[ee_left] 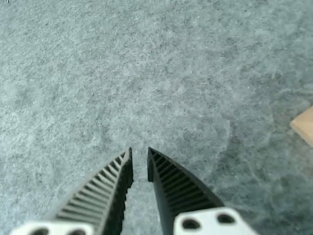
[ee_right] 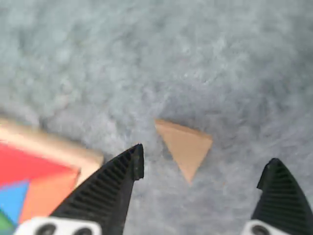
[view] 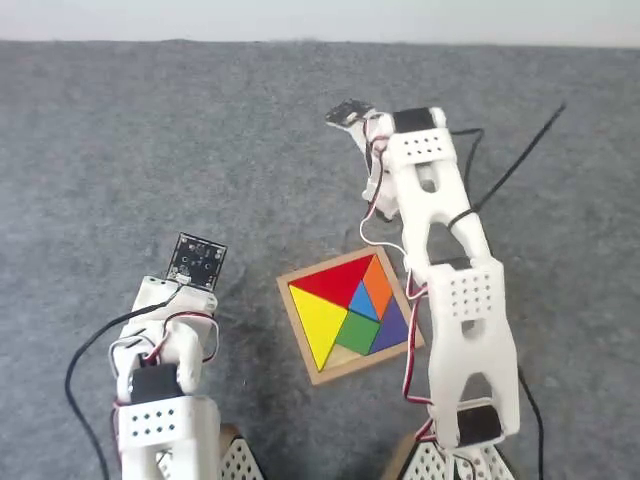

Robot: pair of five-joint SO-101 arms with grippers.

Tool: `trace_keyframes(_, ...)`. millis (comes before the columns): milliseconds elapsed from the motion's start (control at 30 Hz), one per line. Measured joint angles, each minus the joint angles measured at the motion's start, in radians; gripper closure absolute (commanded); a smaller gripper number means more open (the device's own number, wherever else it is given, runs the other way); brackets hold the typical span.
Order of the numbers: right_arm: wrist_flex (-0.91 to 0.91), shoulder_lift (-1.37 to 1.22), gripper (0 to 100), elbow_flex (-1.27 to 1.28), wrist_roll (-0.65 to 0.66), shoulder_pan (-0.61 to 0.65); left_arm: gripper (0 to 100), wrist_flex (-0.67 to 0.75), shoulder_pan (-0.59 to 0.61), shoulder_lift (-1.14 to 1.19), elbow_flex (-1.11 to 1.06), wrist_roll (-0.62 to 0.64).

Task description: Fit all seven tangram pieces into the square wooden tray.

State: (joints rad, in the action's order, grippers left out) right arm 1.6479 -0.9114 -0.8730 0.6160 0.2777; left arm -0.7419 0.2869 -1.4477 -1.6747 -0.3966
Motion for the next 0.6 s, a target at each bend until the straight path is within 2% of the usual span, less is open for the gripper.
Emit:
trace_keyframes(133, 0.104, -0.11, 62.7, -0.25, 0.213, -0.003, 95, 0.0, 0.006, 0.0, 0.0, 0.0)
trace_keyframes(267, 0.104, -0.193, 62.7, -0.313, 0.367, -0.006, 95, 0.0, 0.006, 0.0, 0.0, 0.0)
trace_keyframes(400, 0.104, -0.25, 62.7, -0.324, 0.445, -0.031, 95, 0.0, 0.006, 0.0, 0.0, 0.0)
trace_keyframes(600, 0.106, -0.265, 62.7, -0.324, 0.474, -0.066, 95, 0.0, 0.006, 0.0, 0.0, 0.0)
